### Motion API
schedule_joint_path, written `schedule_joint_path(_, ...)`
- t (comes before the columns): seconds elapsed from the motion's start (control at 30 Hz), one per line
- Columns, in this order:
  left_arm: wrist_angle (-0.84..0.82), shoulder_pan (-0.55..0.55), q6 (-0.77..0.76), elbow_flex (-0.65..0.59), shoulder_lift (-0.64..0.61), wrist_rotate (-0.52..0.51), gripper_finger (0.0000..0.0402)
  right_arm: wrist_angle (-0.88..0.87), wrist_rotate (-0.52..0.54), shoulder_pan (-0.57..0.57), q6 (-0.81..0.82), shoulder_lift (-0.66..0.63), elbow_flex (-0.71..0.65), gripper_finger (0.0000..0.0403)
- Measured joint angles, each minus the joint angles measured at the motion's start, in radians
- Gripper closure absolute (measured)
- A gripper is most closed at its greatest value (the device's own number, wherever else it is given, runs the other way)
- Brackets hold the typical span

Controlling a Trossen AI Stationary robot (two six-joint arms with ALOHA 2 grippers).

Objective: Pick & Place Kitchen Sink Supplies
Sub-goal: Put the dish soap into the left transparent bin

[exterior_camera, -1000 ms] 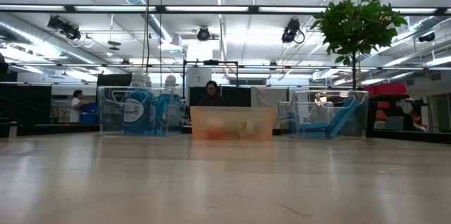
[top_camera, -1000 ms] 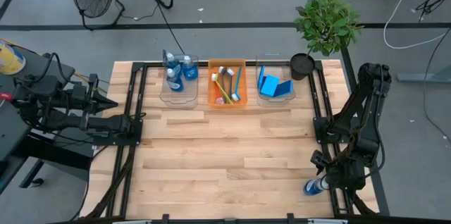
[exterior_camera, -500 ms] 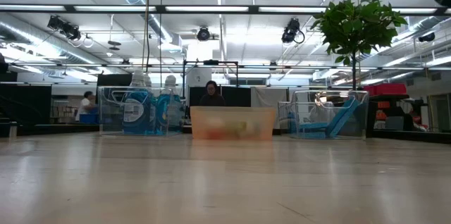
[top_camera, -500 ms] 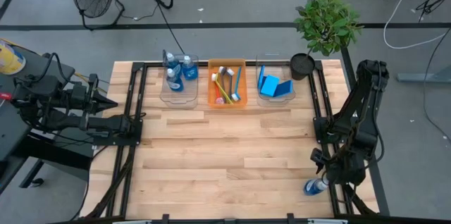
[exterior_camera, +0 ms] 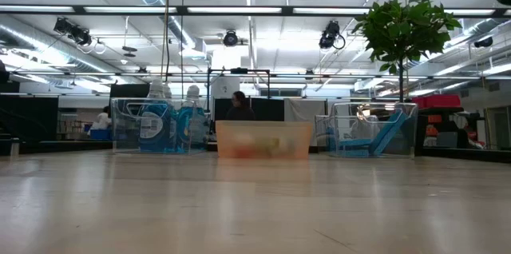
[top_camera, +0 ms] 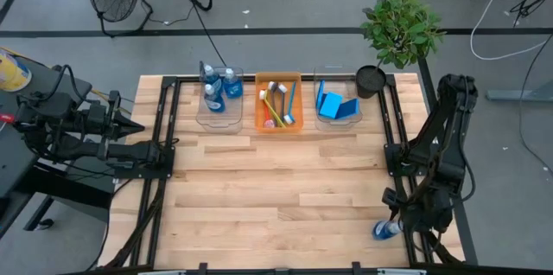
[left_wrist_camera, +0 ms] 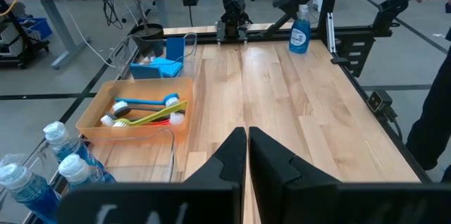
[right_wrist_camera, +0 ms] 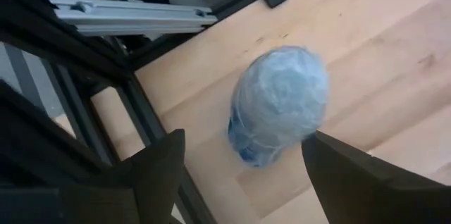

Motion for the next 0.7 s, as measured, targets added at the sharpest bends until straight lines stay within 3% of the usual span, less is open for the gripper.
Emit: schedule_joint_path(0.7,0.000,0.000,0.000,0.000,0.000,0.000,0.0378,0.138,-0.024,-0.092,-0.046,0.030,-0.001,0.0121)
